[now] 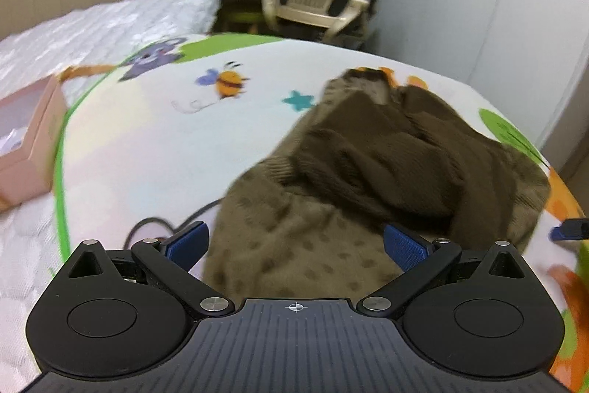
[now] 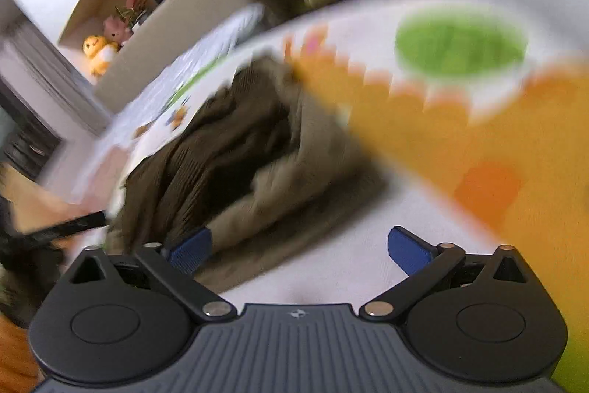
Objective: Fold clothes
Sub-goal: 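Grasp the dress edge with the left tool while the right tool grasps another edge, then lift and spread the dress flat with both tools, then release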
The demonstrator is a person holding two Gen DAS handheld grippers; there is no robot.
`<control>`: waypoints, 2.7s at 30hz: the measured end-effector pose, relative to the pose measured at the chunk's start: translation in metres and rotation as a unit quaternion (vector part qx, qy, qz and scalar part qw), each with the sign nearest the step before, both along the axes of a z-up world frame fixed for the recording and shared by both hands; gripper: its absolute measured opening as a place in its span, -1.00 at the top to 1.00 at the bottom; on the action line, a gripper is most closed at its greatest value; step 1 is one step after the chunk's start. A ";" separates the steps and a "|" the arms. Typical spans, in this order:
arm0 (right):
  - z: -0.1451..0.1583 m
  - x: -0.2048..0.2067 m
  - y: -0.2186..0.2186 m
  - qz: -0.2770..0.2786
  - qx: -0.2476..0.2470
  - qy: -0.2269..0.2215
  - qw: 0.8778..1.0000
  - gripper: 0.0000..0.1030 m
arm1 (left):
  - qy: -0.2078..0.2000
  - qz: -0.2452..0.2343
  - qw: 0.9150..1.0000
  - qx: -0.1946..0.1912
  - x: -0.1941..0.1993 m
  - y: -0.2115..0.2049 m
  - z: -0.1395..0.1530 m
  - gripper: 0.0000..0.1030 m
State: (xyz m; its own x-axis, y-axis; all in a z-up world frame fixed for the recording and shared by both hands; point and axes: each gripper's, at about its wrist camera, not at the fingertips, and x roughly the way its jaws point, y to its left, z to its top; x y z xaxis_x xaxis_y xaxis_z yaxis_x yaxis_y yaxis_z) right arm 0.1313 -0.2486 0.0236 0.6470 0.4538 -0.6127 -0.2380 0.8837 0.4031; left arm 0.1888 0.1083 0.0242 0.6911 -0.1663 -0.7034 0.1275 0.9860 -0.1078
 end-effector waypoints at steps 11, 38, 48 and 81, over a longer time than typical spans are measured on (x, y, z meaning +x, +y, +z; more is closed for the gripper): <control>-0.007 0.048 0.039 0.047 -0.113 -0.069 0.990 0.28 | 0.038 0.007 0.999 -0.006 0.005 0.015 -0.038 -0.28; 0.039 -0.118 0.028 0.135 0.042 -0.007 0.990 -0.23 | -0.027 -0.146 0.989 0.023 -0.147 -0.076 0.031 -0.62; 0.047 -0.065 0.063 0.165 -0.085 -0.096 0.978 0.83 | -0.045 -0.193 0.980 0.025 -0.114 -0.116 0.035 -0.85; 0.017 0.195 -0.038 -0.130 -0.254 -0.113 0.952 0.94 | -0.105 0.192 0.976 0.005 0.106 0.082 -0.040 0.86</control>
State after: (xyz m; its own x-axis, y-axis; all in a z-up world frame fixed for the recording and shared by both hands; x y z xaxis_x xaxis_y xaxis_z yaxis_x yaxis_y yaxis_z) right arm 0.3264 -0.2868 0.0403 0.8385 -0.0581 -0.5418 -0.0142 0.9916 -0.1283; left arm 0.2951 0.1902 -0.0159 0.8306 0.1396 -0.5390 -0.2335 0.9662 -0.1096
